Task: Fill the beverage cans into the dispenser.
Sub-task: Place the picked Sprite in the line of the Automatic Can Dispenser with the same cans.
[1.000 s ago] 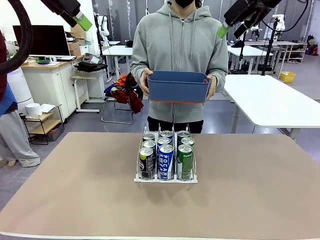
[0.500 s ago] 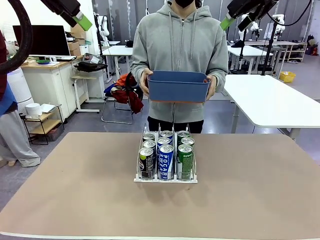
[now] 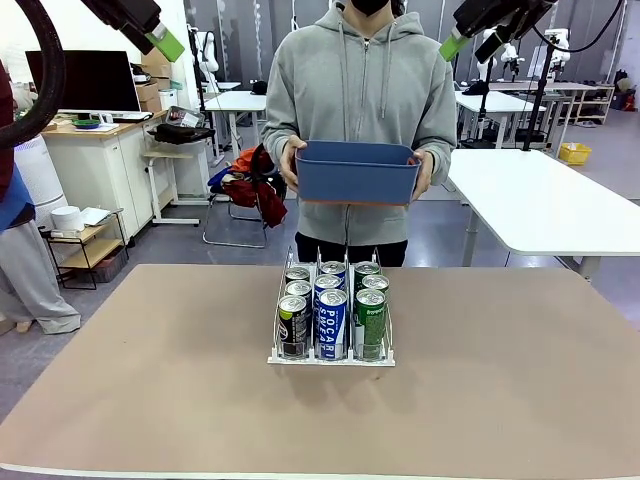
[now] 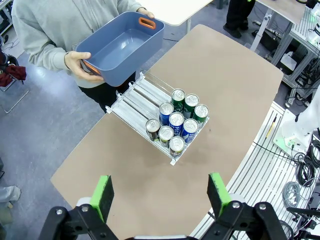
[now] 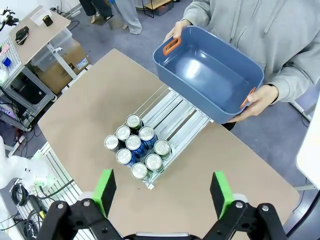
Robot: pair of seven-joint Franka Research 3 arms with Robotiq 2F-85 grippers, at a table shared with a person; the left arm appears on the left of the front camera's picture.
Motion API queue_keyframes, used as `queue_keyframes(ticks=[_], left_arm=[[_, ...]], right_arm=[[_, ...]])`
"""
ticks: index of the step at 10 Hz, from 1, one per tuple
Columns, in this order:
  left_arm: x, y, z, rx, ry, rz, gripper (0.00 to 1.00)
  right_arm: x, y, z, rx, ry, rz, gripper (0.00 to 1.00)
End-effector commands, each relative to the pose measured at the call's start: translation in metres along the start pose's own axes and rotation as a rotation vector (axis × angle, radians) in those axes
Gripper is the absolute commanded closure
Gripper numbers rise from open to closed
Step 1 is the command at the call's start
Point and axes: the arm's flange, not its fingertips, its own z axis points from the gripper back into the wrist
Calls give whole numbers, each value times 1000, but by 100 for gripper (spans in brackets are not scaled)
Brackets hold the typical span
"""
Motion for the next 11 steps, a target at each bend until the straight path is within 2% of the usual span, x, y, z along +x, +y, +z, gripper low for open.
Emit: queue_keyframes(ticks=[1, 11], left_arm=[[-1, 1, -1, 10, -4, 7, 0], [-1, 1, -1, 10, -4, 7, 0]], right_arm=[[-1, 1, 0, 3, 4, 6, 0], [-1, 1, 0, 3, 4, 6, 0]])
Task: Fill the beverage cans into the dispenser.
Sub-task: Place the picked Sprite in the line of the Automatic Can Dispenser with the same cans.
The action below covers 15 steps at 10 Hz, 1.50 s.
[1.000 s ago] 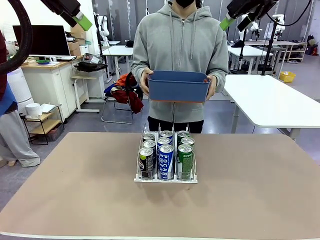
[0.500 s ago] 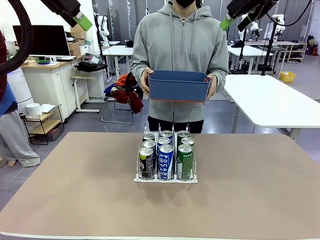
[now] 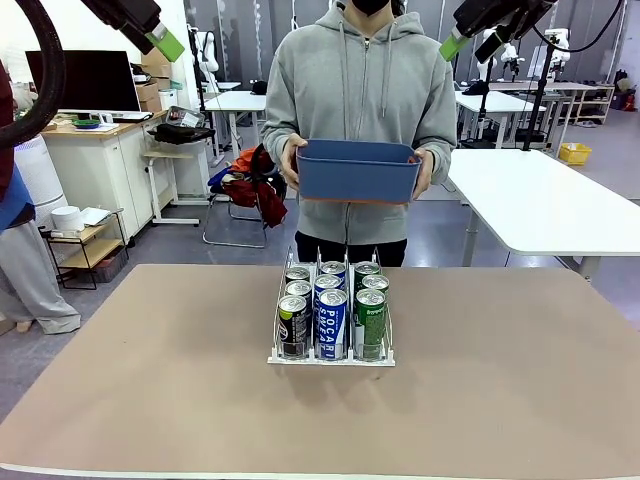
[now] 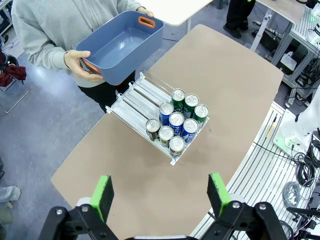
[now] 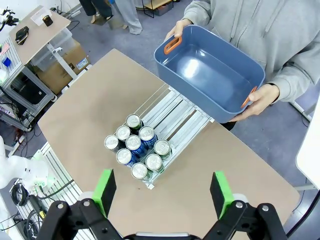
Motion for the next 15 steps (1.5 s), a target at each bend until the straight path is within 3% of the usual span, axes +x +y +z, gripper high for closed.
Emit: queue_keyframes(ticks=[1, 15], left_arm=[[-1, 1, -1, 10, -4, 7, 0], [-1, 1, -1, 10, -4, 7, 0]], right_arm=[[-1, 1, 0, 3, 4, 6, 0], [-1, 1, 0, 3, 4, 6, 0]])
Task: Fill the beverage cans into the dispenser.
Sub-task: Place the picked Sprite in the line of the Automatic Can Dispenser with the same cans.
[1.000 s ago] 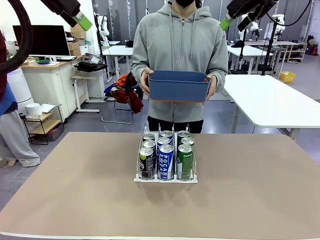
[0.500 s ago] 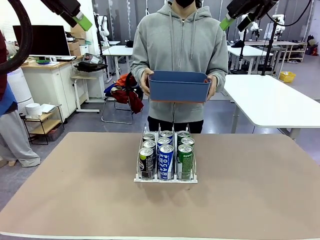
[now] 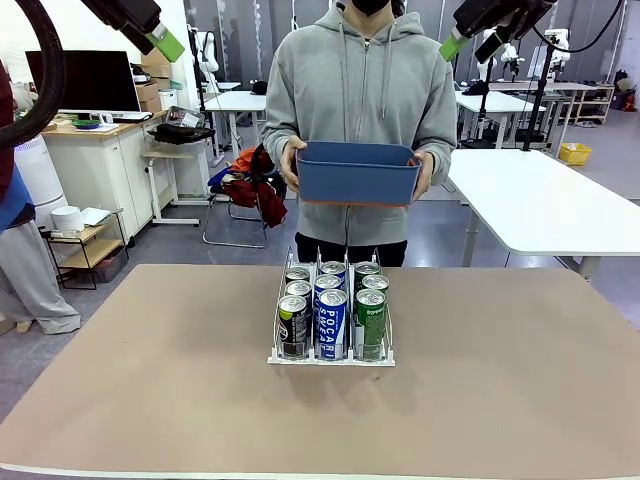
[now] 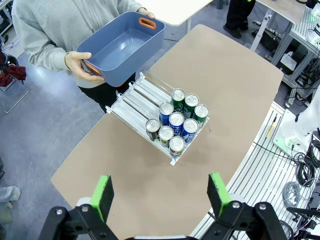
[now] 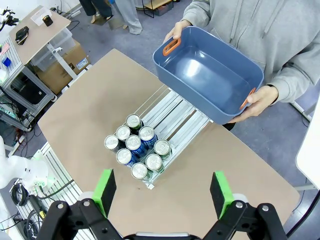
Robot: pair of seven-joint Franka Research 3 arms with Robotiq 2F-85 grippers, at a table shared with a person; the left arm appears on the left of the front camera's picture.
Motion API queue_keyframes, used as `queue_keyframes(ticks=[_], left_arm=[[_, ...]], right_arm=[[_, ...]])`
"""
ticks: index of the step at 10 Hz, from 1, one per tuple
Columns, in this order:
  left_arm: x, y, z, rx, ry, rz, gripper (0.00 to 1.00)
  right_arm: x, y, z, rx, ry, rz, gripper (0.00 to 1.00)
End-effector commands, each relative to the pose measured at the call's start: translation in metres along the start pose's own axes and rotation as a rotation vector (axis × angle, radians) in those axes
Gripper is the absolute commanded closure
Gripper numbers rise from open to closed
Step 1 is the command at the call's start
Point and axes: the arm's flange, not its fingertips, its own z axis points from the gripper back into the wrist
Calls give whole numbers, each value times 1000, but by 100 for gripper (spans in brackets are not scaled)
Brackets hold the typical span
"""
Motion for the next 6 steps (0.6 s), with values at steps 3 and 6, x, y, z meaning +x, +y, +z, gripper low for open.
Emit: queue_keyframes(ticks=[3, 6], left_arm=[[-1, 1, -1, 10, -4, 7, 0], [-1, 1, -1, 10, -4, 7, 0]], right_arm=[[-1, 1, 0, 3, 4, 6, 0], [-1, 1, 0, 3, 4, 6, 0]])
